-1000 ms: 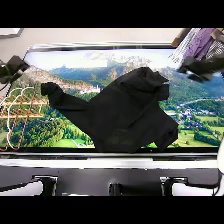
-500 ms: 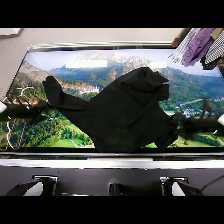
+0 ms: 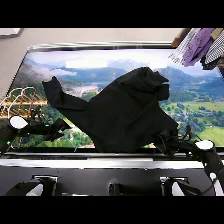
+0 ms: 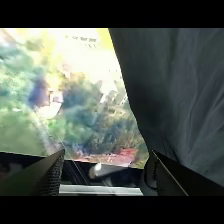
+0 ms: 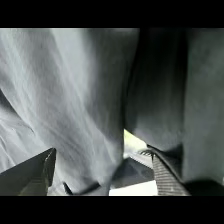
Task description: Fold the clothes and pants, and hang the long-sleeved shirts on hangers.
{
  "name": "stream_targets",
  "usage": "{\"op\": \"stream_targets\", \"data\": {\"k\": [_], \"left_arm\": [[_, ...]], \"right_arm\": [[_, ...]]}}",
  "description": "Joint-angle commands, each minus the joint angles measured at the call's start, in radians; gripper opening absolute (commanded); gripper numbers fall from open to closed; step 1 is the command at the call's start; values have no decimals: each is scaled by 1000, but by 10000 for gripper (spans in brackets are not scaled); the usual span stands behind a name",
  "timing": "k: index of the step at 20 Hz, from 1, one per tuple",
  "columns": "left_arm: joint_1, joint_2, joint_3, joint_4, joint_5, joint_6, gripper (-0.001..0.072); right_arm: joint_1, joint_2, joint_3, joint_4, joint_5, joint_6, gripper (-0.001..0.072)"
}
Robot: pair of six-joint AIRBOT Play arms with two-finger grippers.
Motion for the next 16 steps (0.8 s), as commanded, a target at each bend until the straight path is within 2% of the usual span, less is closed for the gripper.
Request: {"op": "stream_targets", "data": {"k": [1,2,3,4,6,7,16], "left_arm": [[-48,0,-13,-12,39,3,613],[-64,0,-13,-15,55,3,613],[-82,-4,-13,-15,72,3,613],[-98,-14,-13,-22,78,3,613],[-131,-49,-13,-41,85,3,613],[-151,-69,-13,-50,101,3,613],[-335,-240,-12,-201,396,6,611]], "right_arm": [[0,-85,-18,143,-95,-116,563],[0,-106,-18,174,-105,-143,436],[0,-117,-18,199,-107,-169,264],[0,-116,-18,222,-101,-188,164],[0,-101,-10,233,-80,-206,71],[0,-87,-10,233,-78,-205,47],[0,-51,-10,214,-1,-182,47]]}}
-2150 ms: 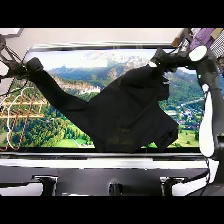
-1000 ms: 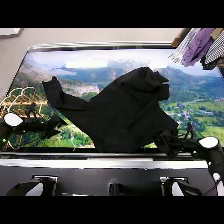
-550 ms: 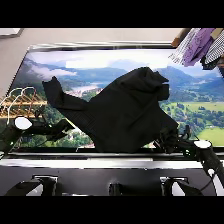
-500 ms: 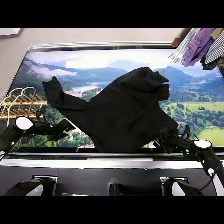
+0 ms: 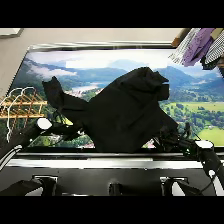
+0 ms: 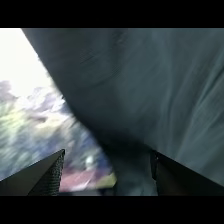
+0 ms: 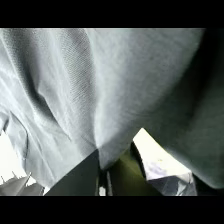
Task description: Fold the clothes and pants, and hang the long-sleeved shirts on hangers.
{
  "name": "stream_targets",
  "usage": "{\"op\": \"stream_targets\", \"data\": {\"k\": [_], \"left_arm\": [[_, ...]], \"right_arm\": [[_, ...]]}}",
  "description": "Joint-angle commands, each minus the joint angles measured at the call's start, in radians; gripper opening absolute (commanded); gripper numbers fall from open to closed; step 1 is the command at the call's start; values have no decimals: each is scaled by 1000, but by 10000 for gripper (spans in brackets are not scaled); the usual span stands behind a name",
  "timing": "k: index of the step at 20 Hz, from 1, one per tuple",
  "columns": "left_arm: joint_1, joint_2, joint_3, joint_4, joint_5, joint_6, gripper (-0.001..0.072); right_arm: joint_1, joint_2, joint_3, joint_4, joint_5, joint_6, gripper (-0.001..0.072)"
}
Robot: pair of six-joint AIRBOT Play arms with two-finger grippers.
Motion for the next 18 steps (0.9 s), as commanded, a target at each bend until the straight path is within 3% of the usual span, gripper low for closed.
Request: {"op": "stream_targets", "data": {"k": [1,2,3,4,5,9,15,18], "left_arm": [[-61,-54,0,-61,146,1,606],[-69,-65,0,-71,167,0,591],[-73,-77,0,-91,177,1,521],[-73,-83,1,-106,177,2,174],[-72,-81,6,-112,179,12,30],[-26,-75,210,-76,73,122,27],[6,-74,921,304,-157,118,27],[6,-58,1240,376,-212,118,27]], "right_arm": [[0,3,1,1,42,-1,47],[0,3,1,2,48,-1,47],[0,3,1,2,53,-1,47],[0,3,1,6,58,-1,47],[0,4,1,22,64,-3,47],[0,38,142,113,24,-50,45],[0,37,834,69,-10,-26,45],[0,37,1169,24,-17,15,45]]}}
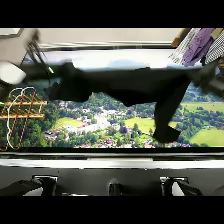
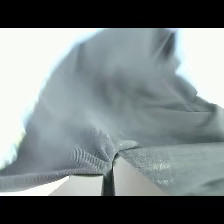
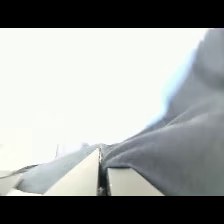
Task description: Fold the clothes and pants, and hang the long-sleeved shirts on hangers.
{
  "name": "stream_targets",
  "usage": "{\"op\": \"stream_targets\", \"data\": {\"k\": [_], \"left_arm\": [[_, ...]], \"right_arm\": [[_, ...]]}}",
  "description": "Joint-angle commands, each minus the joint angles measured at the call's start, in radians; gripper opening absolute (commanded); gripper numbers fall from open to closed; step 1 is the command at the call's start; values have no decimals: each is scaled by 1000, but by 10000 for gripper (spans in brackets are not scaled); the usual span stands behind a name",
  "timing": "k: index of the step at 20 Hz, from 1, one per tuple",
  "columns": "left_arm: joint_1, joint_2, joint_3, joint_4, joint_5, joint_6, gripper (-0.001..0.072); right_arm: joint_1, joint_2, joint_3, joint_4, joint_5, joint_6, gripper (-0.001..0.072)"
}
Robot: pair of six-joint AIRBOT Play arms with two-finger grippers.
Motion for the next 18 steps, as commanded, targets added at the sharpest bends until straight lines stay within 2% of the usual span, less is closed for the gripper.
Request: {"op": "stream_targets", "data": {"k": [1,3,6,10,13,16,18], "left_arm": [[5,25,380,127,-88,5,28],[5,78,487,126,-90,1,28],[5,223,475,126,-101,-41,29],[5,377,443,126,-208,-95,29],[5,428,443,127,-267,-153,28],[5,410,415,126,-294,-210,29],[5,378,342,124,-306,-246,29]], "right_arm": [[-1,2,396,-45,-20,34,45],[-1,17,569,-71,-19,34,45],[-1,85,698,-174,0,98,45],[-1,214,716,-312,87,197,45],[-1,268,716,-392,85,285,45],[-1,225,715,-389,144,356,45],[-1,148,715,-381,248,415,45]]}}
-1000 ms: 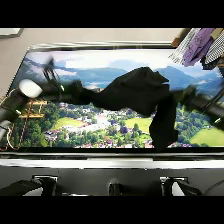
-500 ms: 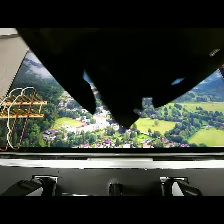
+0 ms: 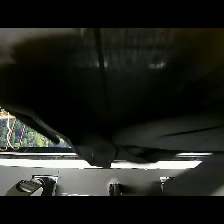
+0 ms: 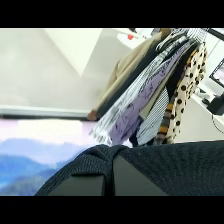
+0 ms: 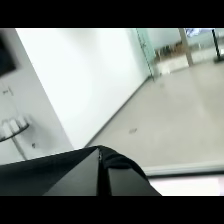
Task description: Fold the clothes and pants, and hang the long-sleeved shirts on hangers.
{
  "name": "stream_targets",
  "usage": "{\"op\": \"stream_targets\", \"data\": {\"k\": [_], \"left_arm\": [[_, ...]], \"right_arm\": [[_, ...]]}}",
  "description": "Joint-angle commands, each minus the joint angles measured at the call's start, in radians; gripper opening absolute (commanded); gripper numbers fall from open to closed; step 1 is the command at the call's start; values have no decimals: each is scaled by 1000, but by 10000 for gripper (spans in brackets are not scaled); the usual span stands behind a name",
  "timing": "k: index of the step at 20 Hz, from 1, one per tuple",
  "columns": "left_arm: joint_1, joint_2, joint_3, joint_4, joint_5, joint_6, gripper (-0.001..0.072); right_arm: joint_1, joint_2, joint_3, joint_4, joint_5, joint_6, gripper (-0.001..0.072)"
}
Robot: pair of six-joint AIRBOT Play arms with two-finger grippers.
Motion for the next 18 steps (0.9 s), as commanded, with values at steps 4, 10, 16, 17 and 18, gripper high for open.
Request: {"op": "stream_targets", "data": {"k": [4,10,16,17,18], "left_arm": [[1,-137,-253,-53,-50,-72,29],[1,-411,-505,-111,-48,-37,29],[6,-717,-523,-170,33,71,29],[13,-752,-522,-173,62,71,29],[21,-785,-516,-181,88,71,29]], "right_arm": [[-1,-303,-7,42,431,127,45],[21,-450,-439,-43,441,9,45],[225,-537,-892,-146,-167,-3,45],[236,-575,-890,-142,-230,-1,45],[236,-612,-890,-113,-290,10,46]]}}
